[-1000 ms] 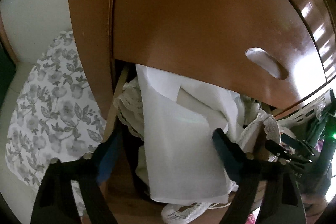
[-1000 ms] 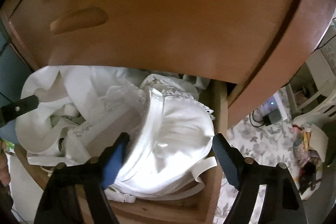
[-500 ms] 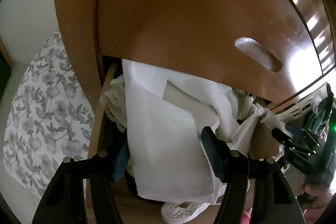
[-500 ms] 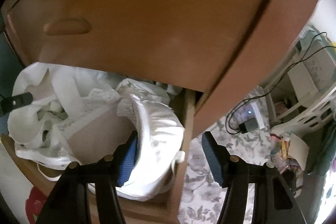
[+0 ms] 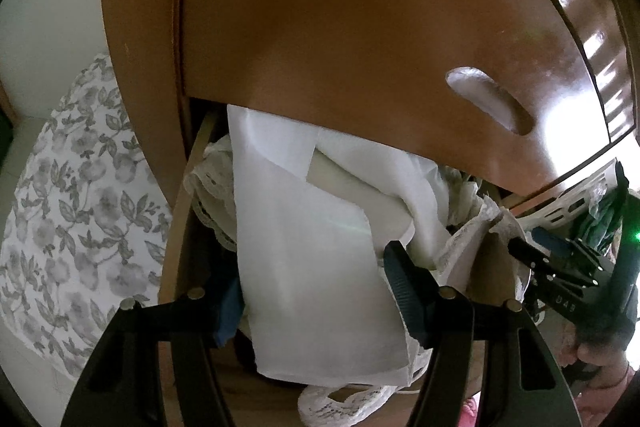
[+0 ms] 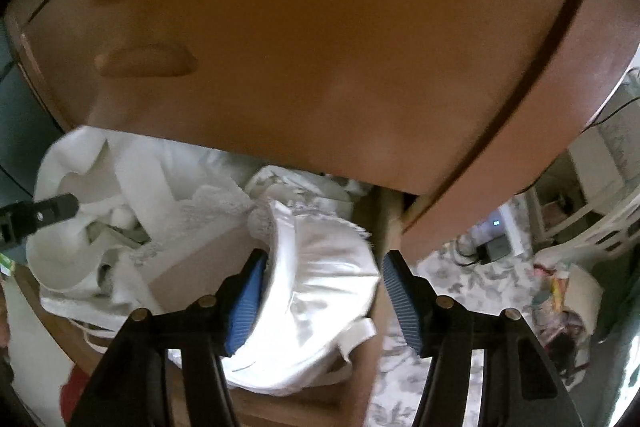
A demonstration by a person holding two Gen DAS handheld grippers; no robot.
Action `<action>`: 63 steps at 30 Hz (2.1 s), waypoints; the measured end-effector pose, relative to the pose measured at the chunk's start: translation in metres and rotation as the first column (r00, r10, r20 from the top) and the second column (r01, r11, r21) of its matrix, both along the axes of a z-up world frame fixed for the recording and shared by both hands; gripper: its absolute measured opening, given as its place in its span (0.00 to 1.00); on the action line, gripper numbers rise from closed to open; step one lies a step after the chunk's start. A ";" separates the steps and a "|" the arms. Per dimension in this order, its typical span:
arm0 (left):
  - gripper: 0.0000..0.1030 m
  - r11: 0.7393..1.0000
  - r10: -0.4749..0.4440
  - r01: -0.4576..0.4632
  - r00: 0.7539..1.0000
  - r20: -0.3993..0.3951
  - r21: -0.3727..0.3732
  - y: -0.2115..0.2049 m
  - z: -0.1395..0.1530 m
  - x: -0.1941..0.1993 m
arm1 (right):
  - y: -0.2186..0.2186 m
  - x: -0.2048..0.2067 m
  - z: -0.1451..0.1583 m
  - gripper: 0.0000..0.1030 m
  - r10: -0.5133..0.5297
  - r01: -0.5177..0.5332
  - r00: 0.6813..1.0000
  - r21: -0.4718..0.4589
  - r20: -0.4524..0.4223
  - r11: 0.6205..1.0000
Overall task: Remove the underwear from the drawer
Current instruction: 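Grasp the white lace cloth with the left tool while the right tool grasps the white bra, then lift the white cloth and white bra up out of the drawer with both tools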
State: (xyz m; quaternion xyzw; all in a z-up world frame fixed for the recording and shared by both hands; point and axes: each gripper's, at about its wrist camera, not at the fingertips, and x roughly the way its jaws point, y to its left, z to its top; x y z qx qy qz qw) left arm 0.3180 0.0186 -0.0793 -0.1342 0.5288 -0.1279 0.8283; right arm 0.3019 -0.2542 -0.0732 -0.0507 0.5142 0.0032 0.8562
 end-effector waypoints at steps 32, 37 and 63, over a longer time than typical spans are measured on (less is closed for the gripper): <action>0.05 0.992 0.046 -0.027 0.987 0.154 -0.123 0.016 0.026 -0.033 | 0.064 -0.048 0.038 0.11 0.068 0.031 0.955 -0.325 0.289 0.945; 0.03 0.991 0.054 -0.027 0.978 0.201 -0.131 0.023 0.046 -0.043 | 0.072 -0.067 0.069 0.11 0.074 0.057 0.925 -0.330 0.372 0.942; 0.00 0.997 -0.008 0.027 0.973 0.233 -0.078 0.014 0.083 -0.064 | 0.055 -0.105 0.110 0.11 0.051 0.077 0.896 -0.267 0.440 0.961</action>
